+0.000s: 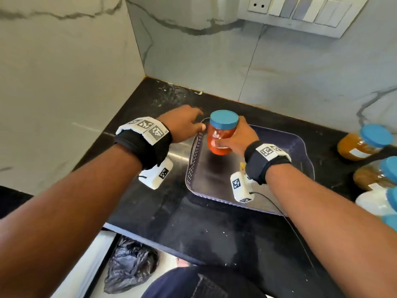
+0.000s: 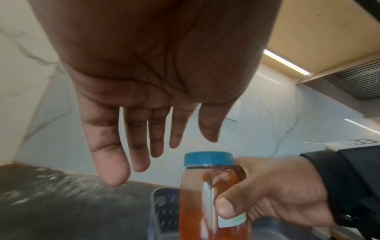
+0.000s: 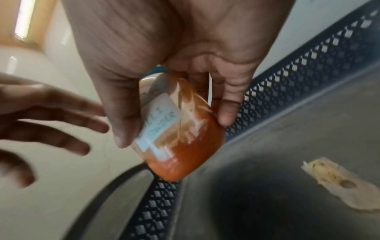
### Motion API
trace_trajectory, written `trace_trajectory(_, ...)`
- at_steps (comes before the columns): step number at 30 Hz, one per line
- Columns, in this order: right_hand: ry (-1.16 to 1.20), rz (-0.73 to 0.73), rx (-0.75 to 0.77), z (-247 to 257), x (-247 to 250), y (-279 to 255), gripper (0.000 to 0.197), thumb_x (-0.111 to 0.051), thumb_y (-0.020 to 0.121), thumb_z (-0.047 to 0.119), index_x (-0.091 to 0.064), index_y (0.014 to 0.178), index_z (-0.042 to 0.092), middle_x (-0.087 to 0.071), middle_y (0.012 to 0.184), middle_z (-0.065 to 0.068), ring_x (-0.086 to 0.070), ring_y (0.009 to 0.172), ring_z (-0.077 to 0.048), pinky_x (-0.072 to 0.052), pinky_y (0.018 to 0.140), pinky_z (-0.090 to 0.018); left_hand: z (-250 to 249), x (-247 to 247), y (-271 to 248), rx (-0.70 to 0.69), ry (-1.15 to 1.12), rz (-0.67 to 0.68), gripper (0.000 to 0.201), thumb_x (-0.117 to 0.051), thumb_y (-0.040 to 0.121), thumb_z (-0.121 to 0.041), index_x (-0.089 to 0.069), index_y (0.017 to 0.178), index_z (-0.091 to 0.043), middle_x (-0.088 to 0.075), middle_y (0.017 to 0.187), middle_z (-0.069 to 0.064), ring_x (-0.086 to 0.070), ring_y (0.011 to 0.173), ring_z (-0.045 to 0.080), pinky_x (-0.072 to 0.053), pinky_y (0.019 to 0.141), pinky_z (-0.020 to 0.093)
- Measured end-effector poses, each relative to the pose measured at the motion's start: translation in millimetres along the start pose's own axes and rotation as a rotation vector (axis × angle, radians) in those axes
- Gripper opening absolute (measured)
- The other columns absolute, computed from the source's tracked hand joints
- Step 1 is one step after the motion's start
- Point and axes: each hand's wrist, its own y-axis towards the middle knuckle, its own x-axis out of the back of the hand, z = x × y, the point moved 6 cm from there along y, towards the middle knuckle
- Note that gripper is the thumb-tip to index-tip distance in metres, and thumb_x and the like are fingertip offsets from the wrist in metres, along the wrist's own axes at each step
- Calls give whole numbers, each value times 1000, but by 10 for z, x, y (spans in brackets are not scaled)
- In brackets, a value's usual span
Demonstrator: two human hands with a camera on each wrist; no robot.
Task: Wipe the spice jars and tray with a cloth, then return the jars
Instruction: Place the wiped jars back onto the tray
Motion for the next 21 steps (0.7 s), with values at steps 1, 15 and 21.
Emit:
trace_trajectory(1, -23, -8, -17, -30, -68, 74, 97, -93, 55, 36, -38, 133, 23, -60, 128, 2, -58, 118, -25, -49, 102, -41, 116, -31, -35, 18, -15, 0, 49, -52, 103, -34, -48, 146, -12, -53, 144, 14, -52, 131, 29, -40, 107, 37)
trace_trajectory(15, -61, -36, 7, -249, 400, -339, 44, -77, 83, 17, -62, 125, 19, -64, 130, 0, -60, 119, -18, -48, 106, -38, -249, -161, -21, -24, -55, -193, 29, -59, 98, -31, -63, 126, -22, -65, 127, 2, -60, 118, 24, -48, 99, 39)
trace_trajectory(21, -67, -437, 52, -604, 1796, -1731, 9, -69, 91, 28, -71, 99, 26, -68, 92, 17, -63, 86, 4, -46, 76, -4, -1679, -561, 16, -287, -101, -125, 13, -61, 95, -33, -69, 96, -22, -74, 100, 1, -66, 98, 27, -52, 84, 39)
